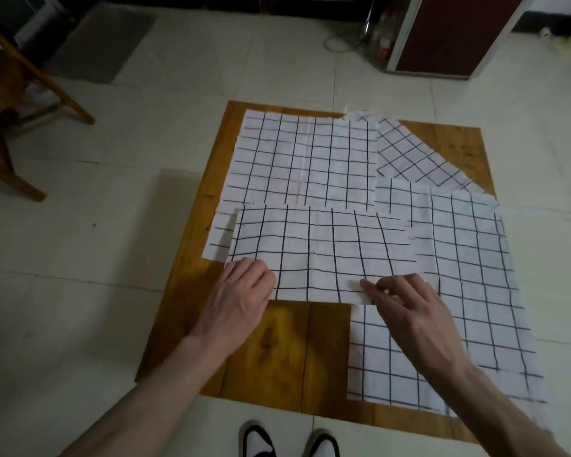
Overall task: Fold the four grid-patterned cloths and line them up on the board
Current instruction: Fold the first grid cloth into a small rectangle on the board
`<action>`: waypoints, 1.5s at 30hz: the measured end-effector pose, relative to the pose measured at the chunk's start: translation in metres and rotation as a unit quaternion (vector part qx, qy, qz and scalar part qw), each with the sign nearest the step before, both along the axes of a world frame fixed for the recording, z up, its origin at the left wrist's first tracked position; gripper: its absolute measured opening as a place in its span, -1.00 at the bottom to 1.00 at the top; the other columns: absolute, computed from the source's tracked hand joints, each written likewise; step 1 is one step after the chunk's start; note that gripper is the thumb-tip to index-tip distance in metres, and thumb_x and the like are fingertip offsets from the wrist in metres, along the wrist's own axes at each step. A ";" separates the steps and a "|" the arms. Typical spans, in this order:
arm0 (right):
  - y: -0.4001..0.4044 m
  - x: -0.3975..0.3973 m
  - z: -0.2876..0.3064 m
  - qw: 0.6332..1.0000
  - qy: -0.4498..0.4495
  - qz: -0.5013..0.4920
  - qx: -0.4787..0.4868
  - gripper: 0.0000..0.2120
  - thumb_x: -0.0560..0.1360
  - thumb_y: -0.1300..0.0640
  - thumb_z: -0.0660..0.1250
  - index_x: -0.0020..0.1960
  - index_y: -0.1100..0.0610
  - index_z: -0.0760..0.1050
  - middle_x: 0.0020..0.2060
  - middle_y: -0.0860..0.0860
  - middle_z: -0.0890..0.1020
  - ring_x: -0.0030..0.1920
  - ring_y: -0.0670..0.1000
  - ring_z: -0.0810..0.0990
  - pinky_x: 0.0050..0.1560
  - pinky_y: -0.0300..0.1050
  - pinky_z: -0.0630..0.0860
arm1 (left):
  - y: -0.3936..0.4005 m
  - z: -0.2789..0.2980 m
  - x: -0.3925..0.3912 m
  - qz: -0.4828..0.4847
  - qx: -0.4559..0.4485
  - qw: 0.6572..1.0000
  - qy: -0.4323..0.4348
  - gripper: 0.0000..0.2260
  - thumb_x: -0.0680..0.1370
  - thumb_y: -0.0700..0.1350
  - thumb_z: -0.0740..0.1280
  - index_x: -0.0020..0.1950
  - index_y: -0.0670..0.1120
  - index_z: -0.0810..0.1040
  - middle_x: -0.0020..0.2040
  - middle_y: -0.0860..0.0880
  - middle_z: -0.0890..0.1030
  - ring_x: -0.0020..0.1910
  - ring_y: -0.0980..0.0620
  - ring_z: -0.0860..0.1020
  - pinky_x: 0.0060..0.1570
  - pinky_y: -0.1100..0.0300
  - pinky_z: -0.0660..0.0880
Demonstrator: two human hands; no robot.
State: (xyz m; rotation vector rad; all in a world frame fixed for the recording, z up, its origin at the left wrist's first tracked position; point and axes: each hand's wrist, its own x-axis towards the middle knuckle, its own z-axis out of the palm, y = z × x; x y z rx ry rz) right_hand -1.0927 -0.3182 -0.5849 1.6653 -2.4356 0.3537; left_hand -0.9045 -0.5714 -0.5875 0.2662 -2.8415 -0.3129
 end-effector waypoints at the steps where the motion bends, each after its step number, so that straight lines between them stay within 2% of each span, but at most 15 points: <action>1: 0.004 0.004 -0.010 1.000 -0.003 -0.006 0.011 -0.41 0.32 0.33 0.62 0.33 0.19 0.61 0.05 0.11 0.62 0.00 0.13 0.56 -0.09 0.04 0.56 | 0.006 -0.010 0.003 0.002 0.012 1.000 -0.010 -0.68 0.42 -0.32 0.53 0.03 -0.09 0.49 -0.01 -0.06 0.56 -0.01 -0.05 0.56 0.03 0.03 0.61; 3: 0.011 0.009 -0.027 0.999 -0.011 -0.016 0.036 -0.39 0.30 0.31 0.64 0.33 0.17 0.61 0.05 0.10 0.62 0.00 0.12 0.55 -0.09 0.03 0.56 | 0.015 -0.029 0.008 0.009 0.037 0.998 -0.040 -0.64 0.41 -0.32 0.53 0.08 -0.06 0.48 0.03 -0.03 0.56 0.02 -0.03 0.56 0.07 0.02 0.61; 7: 0.021 0.015 -0.050 0.996 -0.036 -0.026 0.083 -0.42 0.36 0.25 0.62 0.35 0.16 0.58 0.10 0.10 0.60 0.03 0.11 0.55 -0.05 0.02 0.56 | 0.026 -0.053 0.023 0.010 0.047 0.991 -0.121 -0.65 0.46 -0.26 0.52 0.19 -0.04 0.58 0.12 0.00 0.58 0.10 0.01 0.58 0.13 0.02 0.62; 13: 0.028 0.020 -0.058 0.990 -0.045 -0.033 0.127 -0.38 0.36 0.23 0.61 0.39 0.13 0.55 0.22 0.10 0.59 0.16 0.14 0.58 0.05 0.03 0.59 | 0.034 -0.058 0.039 0.027 0.013 0.987 -0.158 -0.54 0.44 -0.20 0.58 0.32 -0.09 0.60 0.20 -0.06 0.61 0.17 -0.04 0.61 0.19 0.00 0.62; 18: 0.036 0.023 -0.061 0.990 -0.066 -0.036 0.118 -0.45 0.48 0.14 0.54 0.43 0.07 0.49 0.26 0.07 0.58 0.19 0.13 0.59 0.05 0.03 0.59 | 0.035 -0.065 0.043 0.047 0.016 0.985 -0.163 -0.42 0.28 -0.29 0.67 0.27 -0.12 0.66 0.21 -0.10 0.64 0.18 -0.10 0.62 0.15 -0.01 0.64; 21: 0.043 0.027 -0.065 0.987 -0.074 -0.032 0.140 -0.37 0.45 0.15 0.58 0.47 0.05 0.47 0.32 0.05 0.56 0.23 0.11 0.58 0.10 0.01 0.59 | 0.038 -0.073 0.046 0.048 0.031 0.987 -0.147 -0.36 0.25 -0.35 0.67 0.31 -0.12 0.64 0.26 -0.11 0.63 0.25 -0.12 0.61 0.18 -0.04 0.63; 24: 0.051 0.031 -0.070 0.985 -0.082 -0.055 0.138 -0.35 0.40 0.18 0.61 0.45 0.06 0.51 0.32 0.05 0.58 0.22 0.12 0.59 0.10 0.02 0.59 | 0.041 -0.084 0.050 0.047 0.056 0.989 -0.131 -0.34 0.32 -0.38 0.61 0.40 -0.11 0.58 0.39 -0.11 0.57 0.41 -0.12 0.51 0.30 -0.07 0.56; 26: 0.053 0.034 -0.072 0.985 -0.081 -0.065 0.138 -0.46 0.53 0.12 0.47 0.48 0.06 0.46 0.38 0.05 0.54 0.28 0.13 0.57 0.15 0.04 0.58 | 0.044 -0.090 0.051 0.033 0.048 0.992 -0.116 -0.42 0.46 -0.31 0.50 0.48 -0.11 0.51 0.48 -0.11 0.50 0.51 -0.10 0.42 0.41 -0.05 0.43; 27: 0.055 0.036 -0.073 0.984 -0.086 -0.073 0.135 -0.52 0.60 0.05 0.33 0.50 0.07 0.43 0.41 0.05 0.51 0.32 0.14 0.55 0.19 0.05 0.57 | 0.045 -0.091 0.051 0.028 0.042 0.993 -0.108 -0.48 0.55 -0.25 0.41 0.51 -0.11 0.47 0.52 -0.12 0.46 0.54 -0.09 0.38 0.45 -0.04 0.36; 29: 0.060 0.042 -0.076 0.980 -0.109 -0.094 0.139 -0.49 0.66 -0.10 0.09 0.55 0.06 0.37 0.49 0.06 0.45 0.44 0.13 0.46 0.31 0.07 0.50 | 0.046 -0.093 0.053 0.025 0.034 0.993 -0.111 -0.57 0.69 -0.14 0.20 0.58 -0.09 0.36 0.58 -0.10 0.37 0.60 -0.06 0.28 0.51 -0.05 0.31; 31: 0.068 0.049 -0.080 0.975 -0.116 -0.111 0.152 -0.43 0.69 -0.19 -0.01 0.62 0.03 0.24 0.58 0.05 0.32 0.57 0.09 0.29 0.46 0.05 0.33 | 0.045 -0.094 0.056 0.020 0.038 0.990 -0.132 -0.54 0.72 -0.04 0.06 0.63 -0.05 0.26 0.64 -0.08 0.27 0.64 -0.03 0.19 0.56 -0.08 0.28; 33: 0.072 0.055 -0.084 0.969 -0.131 -0.134 0.159 -0.40 0.71 -0.24 -0.09 0.66 0.00 0.11 0.63 0.01 0.21 0.63 0.03 0.13 0.57 0.01 0.14 | 0.044 -0.094 0.058 0.009 0.037 0.988 -0.149 -0.52 0.74 0.02 0.01 0.66 -0.03 0.20 0.67 -0.07 0.20 0.66 -0.02 0.13 0.56 -0.09 0.22; 37: 0.050 0.072 -0.078 0.963 -0.144 -0.164 0.156 -0.40 0.72 -0.22 -0.16 0.68 0.04 0.01 0.65 0.04 0.14 0.66 0.03 0.01 0.57 0.11 0.03 | 0.051 -0.085 0.056 -0.020 0.033 0.985 -0.170 -0.49 0.75 0.12 -0.01 0.69 0.01 0.12 0.70 -0.05 0.07 0.68 -0.03 0.01 0.60 -0.12 0.09; 41: 0.007 0.100 -0.074 0.967 -0.175 -0.094 0.158 -0.37 0.72 -0.27 -0.14 0.69 -0.02 -0.15 0.67 -0.04 -0.04 0.66 -0.03 -0.15 0.59 0.10 -0.09 | 0.063 -0.083 0.051 -0.027 0.035 0.978 -0.204 -0.45 0.74 0.19 -0.01 0.70 0.03 0.05 0.71 0.00 -0.01 0.69 0.00 -0.06 0.59 -0.12 0.04; 45: -0.014 0.118 -0.085 0.966 -0.174 -0.065 0.182 -0.35 0.72 -0.28 -0.09 0.69 0.00 -0.12 0.68 -0.07 -0.09 0.66 -0.03 -0.15 0.58 0.12 -0.07 | 0.067 -0.082 0.049 -0.025 0.033 0.973 -0.227 -0.45 0.74 0.21 -0.03 0.70 0.05 0.03 0.71 0.02 -0.03 0.69 0.01 -0.09 0.57 -0.16 0.05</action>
